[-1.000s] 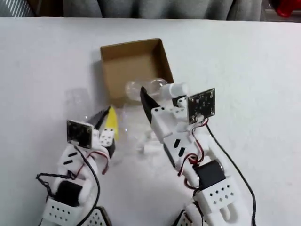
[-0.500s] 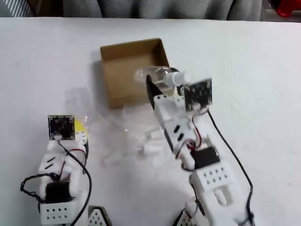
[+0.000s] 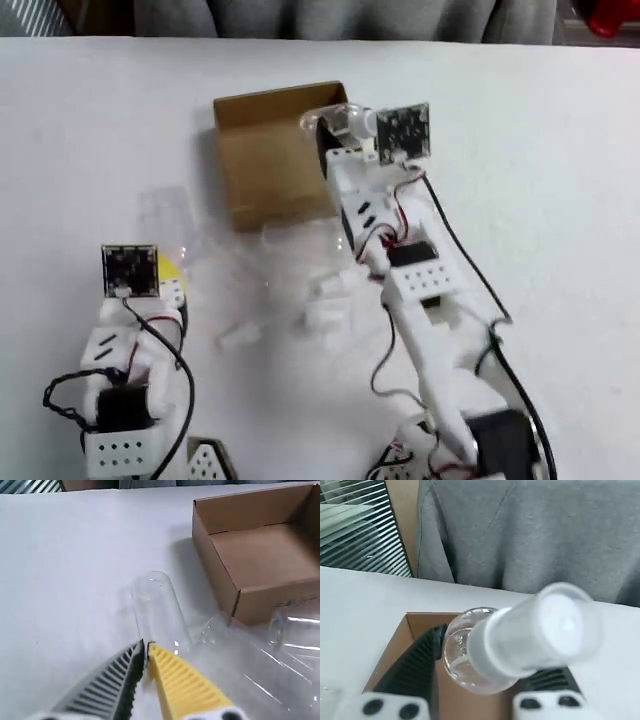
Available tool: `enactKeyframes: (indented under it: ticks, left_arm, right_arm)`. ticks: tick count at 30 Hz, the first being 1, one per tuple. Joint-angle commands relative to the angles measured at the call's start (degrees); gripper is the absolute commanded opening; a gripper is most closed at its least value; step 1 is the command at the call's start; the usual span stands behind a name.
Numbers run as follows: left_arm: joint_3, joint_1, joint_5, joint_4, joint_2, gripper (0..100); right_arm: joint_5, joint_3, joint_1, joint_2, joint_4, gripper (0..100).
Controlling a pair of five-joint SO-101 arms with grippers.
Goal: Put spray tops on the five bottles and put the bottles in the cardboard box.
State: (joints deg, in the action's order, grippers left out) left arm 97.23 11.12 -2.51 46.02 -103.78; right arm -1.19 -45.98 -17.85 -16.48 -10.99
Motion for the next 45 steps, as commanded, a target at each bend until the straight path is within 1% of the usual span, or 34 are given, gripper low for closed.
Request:
enactKeyframes:
  ticks: [1, 6, 15, 18, 22, 27, 31, 35, 40, 45]
  left_arm:
    - [-0.3, 0.6, -0.5, 0.7, -0.7, 2]
    - [-0.3, 0.6, -0.5, 0.7, -0.7, 2]
    - [-0.3, 0.6, -0.5, 0.7, -0.7, 2]
    - [-0.3, 0.7, -0.5, 0.2, -0.7, 2]
    - [-0.3, 0.7, -0.5, 0.2, -0.7, 2]
    - [-0.3, 0.7, -0.5, 0.2, -0.7, 2]
    - [-0.3, 0.7, -0.5, 0.2, -0.7, 2]
    - [-0.3, 0.6, -0.5, 0.2, -0.7, 2]
    - [-0.3, 0.5, -0.5, 0.2, -0.7, 2]
    - [-0.3, 0.7, -0.3, 0.2, -0.7, 2]
  right_arm:
    - [0.7, 7.6, 0.4, 4.4, -1.7, 1.5]
    - [0.7, 12.1, 1.6, 9.8, -1.7, 1.5]
    - [0.7, 20.4, 6.0, 19.2, -1.7, 1.5]
    - [0.3, 21.3, 7.1, 21.1, -1.7, 1.5]
    - [0.4, 19.4, 7.4, 19.2, 0.2, 1.5]
    - [0.4, 14.6, 7.5, 11.2, 5.0, 1.5]
    - [0.8, 10.5, 7.8, 2.9, 11.9, 1.5]
    - [0.9, 8.7, 10.5, -5.8, 25.7, 1.5]
    - [8.4, 8.5, 14.1, -11.5, 38.5, 1.5]
    - [11.8, 8.4, 19.2, -14.0, 47.3, 1.6]
